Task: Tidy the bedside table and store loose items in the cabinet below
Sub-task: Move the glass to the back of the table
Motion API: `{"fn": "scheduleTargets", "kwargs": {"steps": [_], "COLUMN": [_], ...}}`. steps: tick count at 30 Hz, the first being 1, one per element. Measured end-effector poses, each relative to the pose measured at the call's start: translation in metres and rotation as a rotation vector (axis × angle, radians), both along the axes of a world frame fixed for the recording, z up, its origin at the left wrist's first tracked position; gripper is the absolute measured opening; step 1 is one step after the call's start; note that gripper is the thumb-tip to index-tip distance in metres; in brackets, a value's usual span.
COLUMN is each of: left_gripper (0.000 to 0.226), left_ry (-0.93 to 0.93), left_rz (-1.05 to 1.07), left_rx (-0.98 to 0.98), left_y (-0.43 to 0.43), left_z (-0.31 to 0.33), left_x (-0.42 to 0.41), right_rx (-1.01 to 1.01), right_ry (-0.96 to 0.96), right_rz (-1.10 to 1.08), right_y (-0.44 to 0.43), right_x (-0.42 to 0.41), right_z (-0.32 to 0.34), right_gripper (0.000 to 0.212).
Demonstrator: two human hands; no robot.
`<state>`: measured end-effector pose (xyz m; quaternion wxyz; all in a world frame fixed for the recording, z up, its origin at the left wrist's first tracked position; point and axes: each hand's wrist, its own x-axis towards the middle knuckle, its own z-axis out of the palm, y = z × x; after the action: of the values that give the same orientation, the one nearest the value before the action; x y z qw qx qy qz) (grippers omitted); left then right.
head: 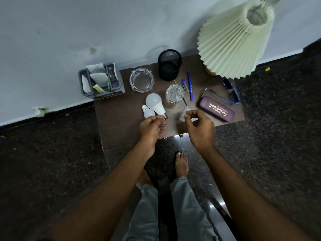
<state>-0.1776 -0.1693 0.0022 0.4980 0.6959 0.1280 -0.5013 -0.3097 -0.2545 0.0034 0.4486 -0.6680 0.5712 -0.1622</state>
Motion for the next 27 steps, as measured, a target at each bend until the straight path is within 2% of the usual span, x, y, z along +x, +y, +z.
{"fn": "scheduleTargets", "kwargs": {"steps": [6, 9, 13, 17, 21, 27], "left_gripper": [0.016, 0.015, 0.021, 0.035, 0.037, 0.024], "left_ry": [-0.101, -0.229, -0.374, -0.41, -0.468, -0.417], "left_rz": [0.061, 0.076, 0.071, -0.037, -0.139, -0.099], "left_rx": [-0.086, -0.125, -0.126, -0.161, -0.121, -0.105], "left_y": [-0.018, -0.029, -0.049, -0.07, -0.084, -0.091], "left_z": [0.005, 0.004, 0.003, 0.005, -0.001, -0.001], "left_x": [0.005, 0.008, 0.013, 0.014, 0.014, 0.013], "right_rx": [0.088, 0.166, 0.311, 0.559, 0.742, 0.767], "right_ry": [-0.068, -0.147, -0.206, -0.24, -0.185, -0.254], "right_rz": [-0.096, -0.15, -0.143, -0.168, -0.156, -0.235], "right_y": [-0.016, -0.023, -0.033, -0.047, -0.061, -0.069], "right_x": [-0.001, 0.004, 0.023, 0.051, 0.069, 0.08], "right_z": [-0.008, -0.009, -0.003, 0.002, 0.006, 0.006], "right_gripper": [0.009, 0.018, 0.019, 0.032, 0.061, 0.057]}}
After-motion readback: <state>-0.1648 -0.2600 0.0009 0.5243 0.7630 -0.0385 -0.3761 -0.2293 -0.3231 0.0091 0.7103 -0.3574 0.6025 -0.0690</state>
